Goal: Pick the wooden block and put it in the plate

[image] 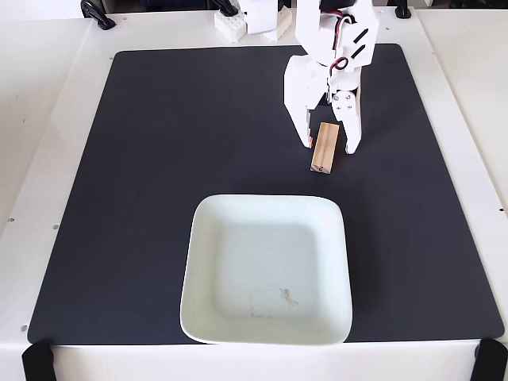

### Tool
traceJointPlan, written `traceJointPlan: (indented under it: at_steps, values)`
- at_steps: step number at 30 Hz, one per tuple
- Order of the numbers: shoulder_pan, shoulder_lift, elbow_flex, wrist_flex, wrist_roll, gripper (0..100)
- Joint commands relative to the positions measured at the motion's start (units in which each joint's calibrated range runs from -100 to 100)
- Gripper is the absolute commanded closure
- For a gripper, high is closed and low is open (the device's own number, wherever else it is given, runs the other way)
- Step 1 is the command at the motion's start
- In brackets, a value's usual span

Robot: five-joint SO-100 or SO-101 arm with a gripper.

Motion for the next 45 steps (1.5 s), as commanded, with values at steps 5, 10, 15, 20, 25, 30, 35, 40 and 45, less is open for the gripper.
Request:
traceJointPlan:
  at_steps: [5,10,15,20,25,30,35,40,45]
  values:
    - [-0.77,-0.21,-0.59,-1.03,0.25,76]
    - [-0.55,-0.21,1.93,-1.21,0.31,76]
    - [-0.55,-0.21,2.2,-1.21,0.31,76]
    - [-0.44,-0.21,2.2,-1.12,0.31,80]
    - [-0.21,-0.21,2.38,-1.12,0.31,95]
    - [0.12,0.89,2.83,-1.12,0.31,99]
    - [0.35,0.72,2.56,-1.21,0.31,99]
    - [-0.33,-7.24,4.0,-1.12,2.34,99]
    - [-0.77,-20.97,10.93,-1.21,5.91,99]
